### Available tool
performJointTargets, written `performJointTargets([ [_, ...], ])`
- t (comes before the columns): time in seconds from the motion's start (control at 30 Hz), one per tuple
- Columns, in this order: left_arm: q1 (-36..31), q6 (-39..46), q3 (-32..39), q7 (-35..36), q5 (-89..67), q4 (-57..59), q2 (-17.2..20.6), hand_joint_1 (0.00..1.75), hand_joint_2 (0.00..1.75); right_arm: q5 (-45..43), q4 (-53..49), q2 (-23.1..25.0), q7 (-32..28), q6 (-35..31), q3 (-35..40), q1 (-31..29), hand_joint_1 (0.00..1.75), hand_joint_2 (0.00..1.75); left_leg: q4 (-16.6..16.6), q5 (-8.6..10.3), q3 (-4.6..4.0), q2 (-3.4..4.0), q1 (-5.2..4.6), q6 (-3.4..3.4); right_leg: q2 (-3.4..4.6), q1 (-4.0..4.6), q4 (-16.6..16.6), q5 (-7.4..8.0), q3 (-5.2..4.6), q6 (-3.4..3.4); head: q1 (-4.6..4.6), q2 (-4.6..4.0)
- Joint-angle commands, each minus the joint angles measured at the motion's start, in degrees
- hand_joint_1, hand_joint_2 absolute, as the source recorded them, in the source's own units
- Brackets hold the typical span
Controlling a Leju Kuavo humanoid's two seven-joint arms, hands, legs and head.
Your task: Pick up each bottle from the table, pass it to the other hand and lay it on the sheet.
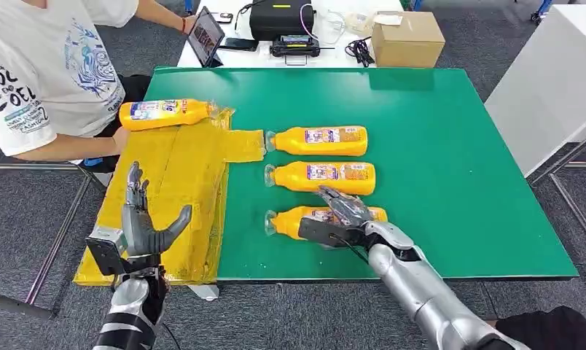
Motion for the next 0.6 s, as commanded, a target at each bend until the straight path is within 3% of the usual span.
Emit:
performJointTargets([
  [0.03,-1.45,1.22,-0.11,-1.05,-1.03,1.41,0.25,0.00,1.75,-1.18,4.36,-4.72,0.54,5.94,9.11,-6.69,0.00,1.75,0.09,-0.17,0.25,0.06,0.09,-0.13,0.01,0.11,0.06,-0.15,0.26,-0.18,0.00,0.00],
  [0.13,-1.47,0.92,0.57,-1.05,0.48,2.03,0.11,0.00,1.75,-2.32,2.77,-7.35,0.77,7.54,11.42,-7.45,0.00,1.75,0.11,-0.17,0.24,0.02,0.11,-0.13,-0.04,0.13,0.03,-0.15,0.28,-0.17,0.00,0.00],
  [0.6,-2.46,0.55,0.52,-1.05,0.99,4.01,-0.23,0.00,1.75,-2.84,2.95,-7.74,1.34,8.79,14.56,-7.79,0.00,1.75,0.01,-0.07,0.15,0.01,0.06,-0.10,-0.01,0.08,-0.02,-0.05,0.17,-0.10,-0.02,0.00],
])
